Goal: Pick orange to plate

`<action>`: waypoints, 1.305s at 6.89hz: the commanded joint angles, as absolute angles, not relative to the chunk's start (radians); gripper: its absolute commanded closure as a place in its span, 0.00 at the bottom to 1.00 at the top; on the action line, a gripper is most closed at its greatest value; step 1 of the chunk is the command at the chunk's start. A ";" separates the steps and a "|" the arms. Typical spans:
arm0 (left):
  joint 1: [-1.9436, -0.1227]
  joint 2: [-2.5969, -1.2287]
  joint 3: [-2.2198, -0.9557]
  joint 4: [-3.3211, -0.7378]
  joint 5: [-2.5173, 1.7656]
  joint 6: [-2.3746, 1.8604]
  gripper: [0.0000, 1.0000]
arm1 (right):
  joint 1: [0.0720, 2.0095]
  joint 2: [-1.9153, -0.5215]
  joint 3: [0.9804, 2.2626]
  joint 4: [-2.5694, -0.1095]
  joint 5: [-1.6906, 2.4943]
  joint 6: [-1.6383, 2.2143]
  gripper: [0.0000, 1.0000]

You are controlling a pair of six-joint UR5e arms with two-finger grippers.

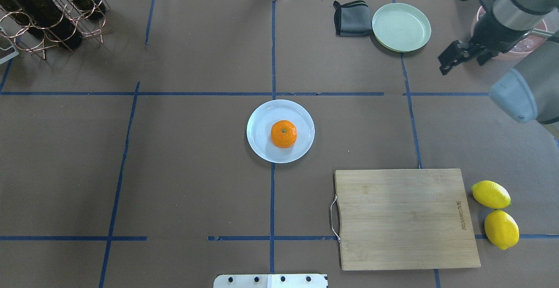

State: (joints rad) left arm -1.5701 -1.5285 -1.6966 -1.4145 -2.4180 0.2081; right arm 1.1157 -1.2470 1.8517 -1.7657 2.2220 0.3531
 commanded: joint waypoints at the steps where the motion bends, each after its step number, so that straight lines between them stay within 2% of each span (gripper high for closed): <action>1: -1.583 -1.534 -1.698 -1.408 -2.431 0.209 0.00 | 1.275 -1.372 1.842 -1.766 2.278 0.134 0.00; 3: -1.591 -1.535 -1.707 -1.408 -2.430 0.209 0.00 | 1.440 -1.527 1.823 -1.763 2.356 -0.047 0.00; 5: -1.592 -1.537 -1.709 -1.411 -2.428 0.209 0.00 | 1.586 -1.549 1.700 -1.761 2.388 -0.246 0.00; 9: -1.594 -1.534 -1.709 -1.411 -2.428 0.210 0.00 | 1.592 -1.585 1.664 -1.758 2.330 -0.206 0.00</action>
